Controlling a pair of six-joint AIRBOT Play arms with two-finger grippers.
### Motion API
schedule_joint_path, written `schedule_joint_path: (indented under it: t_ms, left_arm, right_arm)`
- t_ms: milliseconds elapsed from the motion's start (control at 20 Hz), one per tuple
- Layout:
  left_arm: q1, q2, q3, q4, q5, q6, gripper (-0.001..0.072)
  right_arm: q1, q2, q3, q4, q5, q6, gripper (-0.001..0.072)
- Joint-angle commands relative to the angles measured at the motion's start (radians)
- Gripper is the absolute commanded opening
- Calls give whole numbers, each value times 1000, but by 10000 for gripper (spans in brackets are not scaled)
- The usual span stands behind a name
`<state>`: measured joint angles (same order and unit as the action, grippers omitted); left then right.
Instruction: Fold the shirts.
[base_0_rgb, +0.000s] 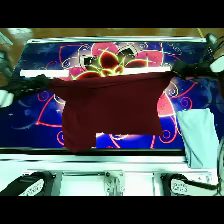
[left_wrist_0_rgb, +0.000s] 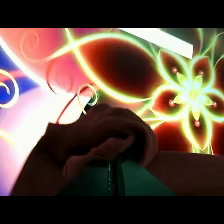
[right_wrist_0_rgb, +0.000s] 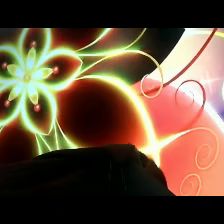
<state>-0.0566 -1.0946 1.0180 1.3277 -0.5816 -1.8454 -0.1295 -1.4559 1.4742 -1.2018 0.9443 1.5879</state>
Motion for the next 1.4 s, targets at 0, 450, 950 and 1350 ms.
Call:
schedule_joint_path:
  t_ms: [0,450,950,1350]
  left_arm:
    - [0,-226,-14,-179,94,-4,36]
    - [231,-266,167,-186,-415,188,720]
    - [390,-415,5,-338,-602,472,644]
    - [326,-550,5,-438,-547,529,594]
  right_arm:
    - [3,-150,-3,104,-70,13,74]
    - [-49,-83,-2,92,20,-85,632]
    - [-258,-25,-166,124,492,-207,551]
    - [-241,-25,-195,116,455,-215,552]
